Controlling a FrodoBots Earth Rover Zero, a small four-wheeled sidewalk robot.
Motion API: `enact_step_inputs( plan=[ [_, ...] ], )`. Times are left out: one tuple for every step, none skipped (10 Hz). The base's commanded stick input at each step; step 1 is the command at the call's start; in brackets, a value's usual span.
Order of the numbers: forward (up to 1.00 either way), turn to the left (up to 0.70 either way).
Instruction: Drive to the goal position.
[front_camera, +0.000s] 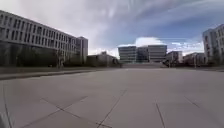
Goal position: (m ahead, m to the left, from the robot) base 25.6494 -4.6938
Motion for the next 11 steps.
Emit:
enact_step_inputs(
  plan=[
    [0.70, 0.00],
    [0.70, 0.00],
    [0.70, 0.00],
    [0.70, 0.00],
    [0.70, 0.00],
    [0.70, 0.00],
    [0.70, 0.00],
    [0.70, 0.00],
    [0.70, 0.00],
    [0.70, 0.00],
    [0.70, 0.00]
  ],
)
